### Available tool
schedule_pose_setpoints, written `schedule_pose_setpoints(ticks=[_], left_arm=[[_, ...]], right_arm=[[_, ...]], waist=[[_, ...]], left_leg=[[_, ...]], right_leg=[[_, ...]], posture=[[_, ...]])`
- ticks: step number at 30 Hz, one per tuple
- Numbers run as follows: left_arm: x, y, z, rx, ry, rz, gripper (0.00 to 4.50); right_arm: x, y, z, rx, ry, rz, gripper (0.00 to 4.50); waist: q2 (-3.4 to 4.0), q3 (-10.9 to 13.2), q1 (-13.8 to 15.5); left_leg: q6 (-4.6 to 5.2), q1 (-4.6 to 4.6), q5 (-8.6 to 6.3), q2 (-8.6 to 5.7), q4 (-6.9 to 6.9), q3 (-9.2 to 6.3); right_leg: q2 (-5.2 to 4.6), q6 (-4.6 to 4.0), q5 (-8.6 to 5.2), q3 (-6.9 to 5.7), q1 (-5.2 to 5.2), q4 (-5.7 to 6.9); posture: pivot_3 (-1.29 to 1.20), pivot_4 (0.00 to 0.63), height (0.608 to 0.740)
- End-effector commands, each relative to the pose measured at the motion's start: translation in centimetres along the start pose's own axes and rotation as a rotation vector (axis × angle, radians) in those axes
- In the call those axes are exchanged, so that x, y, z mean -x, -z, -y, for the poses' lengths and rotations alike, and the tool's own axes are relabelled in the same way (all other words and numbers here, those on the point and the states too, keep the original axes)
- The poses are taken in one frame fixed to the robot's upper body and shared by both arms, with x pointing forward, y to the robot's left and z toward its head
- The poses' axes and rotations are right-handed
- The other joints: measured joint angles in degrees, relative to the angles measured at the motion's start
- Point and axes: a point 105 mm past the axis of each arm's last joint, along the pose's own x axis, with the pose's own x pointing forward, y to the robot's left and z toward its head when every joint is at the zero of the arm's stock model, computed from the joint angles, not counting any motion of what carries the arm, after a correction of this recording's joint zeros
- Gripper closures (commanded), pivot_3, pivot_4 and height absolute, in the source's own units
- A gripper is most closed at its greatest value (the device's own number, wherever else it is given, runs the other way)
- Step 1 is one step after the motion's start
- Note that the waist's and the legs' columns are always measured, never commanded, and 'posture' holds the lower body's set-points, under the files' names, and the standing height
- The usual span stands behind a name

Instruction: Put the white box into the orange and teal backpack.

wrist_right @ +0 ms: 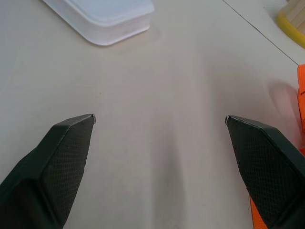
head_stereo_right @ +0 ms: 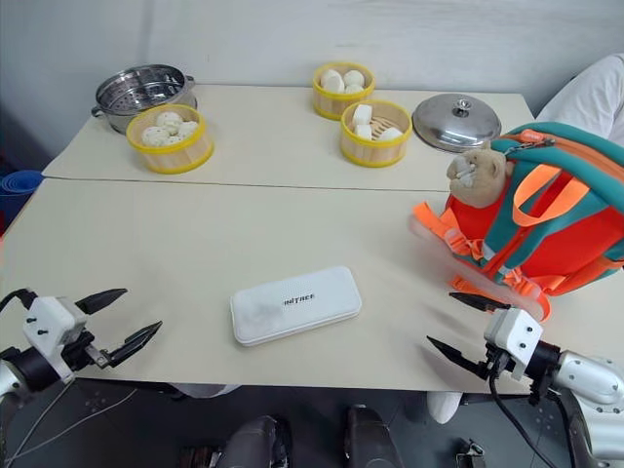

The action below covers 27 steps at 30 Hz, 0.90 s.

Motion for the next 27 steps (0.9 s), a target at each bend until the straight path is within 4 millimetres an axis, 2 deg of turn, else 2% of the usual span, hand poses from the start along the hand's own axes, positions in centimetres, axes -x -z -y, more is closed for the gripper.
schedule_pose_setpoints(ticks=[1,2,5,7,8,10,11,13,15,18,22,23,24,27], left_arm=[[0.0,-1.2,-1.3,-0.023,-0.033,0.03,0.0],[-0.2,-1.4,-1.5,-0.007,-0.032,0.039,0.0],[-0.5,-2.2,-0.3,0.037,0.065,0.069,0.0],[-0.9,-1.9,0.1,0.134,0.101,0.01,0.0],[-1.1,-1.9,0.1,0.127,0.107,-0.003,0.0],[-2.0,-3.4,0.5,0.139,0.152,0.017,0.39],[-2.5,-3.6,0.7,0.129,0.171,0.003,0.53],[-3.0,-3.2,1.3,0.116,0.205,-0.049,1.17],[-3.5,-2.9,1.8,0.11,0.216,-0.067,1.76],[-4.1,-2.9,3.5,0.126,0.263,-0.07,2.65],[-5.0,-3.0,5.5,0.149,0.286,-0.05,3.9],[-5.1,-3.0,5.8,0.148,0.291,-0.045,4.12],[-5.4,-3.1,6.0,0.144,0.287,-0.038,4.47],[-6.1,-3.1,6.5,0.171,0.279,-0.034,4.47]], right_arm=[[-0.5,-1.4,-0.3,0.042,-0.074,0.033,0.02],[-0.8,-1.5,-0.5,0.041,-0.086,0.041,0.02],[-1.3,-1.7,-0.7,0.022,-0.107,0.051,0.02],[-2.2,-2.4,-1.5,0.037,-0.18,0.064,0.02],[-2.8,-3.1,-1.8,0.04,-0.212,0.083,0.02],[-5.6,-5.0,-1.7,0.045,-0.25,0.113,0.41],[-7.1,-5.2,-1.5,0.069,-0.251,0.101,0.59],[-9.2,-5.2,-1.0,0.097,-0.251,0.076,1.28],[-10.7,-5.3,-0.8,0.157,-0.257,0.073,1.9],[-12.8,-4.8,0.7,0.209,-0.185,0.036,2.86],[-14.3,-4.7,2.1,0.241,-0.114,0.021,4.28],[-14.4,-4.5,2.3,0.243,-0.107,0.011,4.48],[-14.6,-4.4,2.1,0.249,-0.118,0.01,4.5],[-14.8,-4.0,0.9,0.21,-0.172,0.002,4.5]], waist=[[0.0,0.0,0.08],[0.0,0.0,0.1],[-0.01,-0.01,0.1],[-0.02,-0.01,0.09],[-0.01,-0.01,0.03],[0.0,0.01,-0.38],[-0.04,0.03,-0.84],[-0.07,0.04,-1.21],[-0.04,0.02,-1.2],[-0.05,0.03,-1.21],[-0.05,0.03,-1.2],[-0.06,0.03,-1.21],[-0.06,0.02,-1.21],[-0.06,0.02,-1.22]], left_leg=[[0.0,0.0,0.0,0.0,0.0,0.0],[0.0,0.0,0.0,0.0,0.0,0.0],[0.0,-0.01,0.02,0.0,0.02,-0.02],[-0.02,-0.01,0.02,-0.01,0.01,-0.02],[-0.02,-0.01,0.02,0.0,0.01,-0.03],[-0.03,-0.01,0.02,0.0,0.01,-0.05],[-0.05,-0.01,0.05,0.0,0.04,-0.05],[-0.05,-0.02,0.16,0.0,0.22,-0.08],[-0.1,0.03,0.21,-0.02,0.17,-0.09],[-0.21,-0.03,0.2,-0.02,0.03,-0.1],[-0.51,-0.35,0.37,-0.05,0.09,-0.01],[-0.5,-0.35,0.36,-0.05,0.1,-0.01],[-0.5,-0.36,0.36,-0.05,0.13,0.01],[-0.49,-0.35,0.37,-0.04,0.17,0.02]], right_leg=[[0.0,0.0,0.0,-0.01,0.0,0.0],[0.0,0.0,0.0,-0.01,0.0,0.0],[0.0,0.0,0.0,-0.03,0.0,0.05],[-0.02,0.0,0.0,-0.03,0.0,0.04],[-0.02,0.0,0.0,-0.03,0.0,0.04],[-0.02,0.0,0.0,-0.04,-0.02,0.05],[-0.02,0.0,0.0,-0.03,-0.02,0.13],[-0.02,-0.07,0.05,-0.03,-0.07,0.35],[-0.02,-0.11,0.07,-0.04,-0.06,0.38],[-0.01,-0.2,0.02,-0.08,-0.19,0.38],[-0.01,-0.19,0.02,-0.03,-0.56,0.48],[-0.01,-0.18,0.03,-0.03,-0.56,0.49],[-0.01,-0.18,0.03,-0.02,-0.56,0.49],[0.01,-0.17,0.03,-0.01,-0.56,0.53]], posture=[[0.0,0.15,0.74],[0.0,0.15,0.74],[0.0,0.15,0.74],[0.0,0.15,0.74],[0.0,0.15,0.74],[0.0,0.15,0.74],[0.0,0.15,0.74],[0.0,0.15,0.74],[0.0,0.15,0.74],[0.0,0.15,0.74],[0.0,0.15,0.74],[0.0,0.15,0.74],[0.0,0.15,0.74],[0.0,0.15,0.74]])
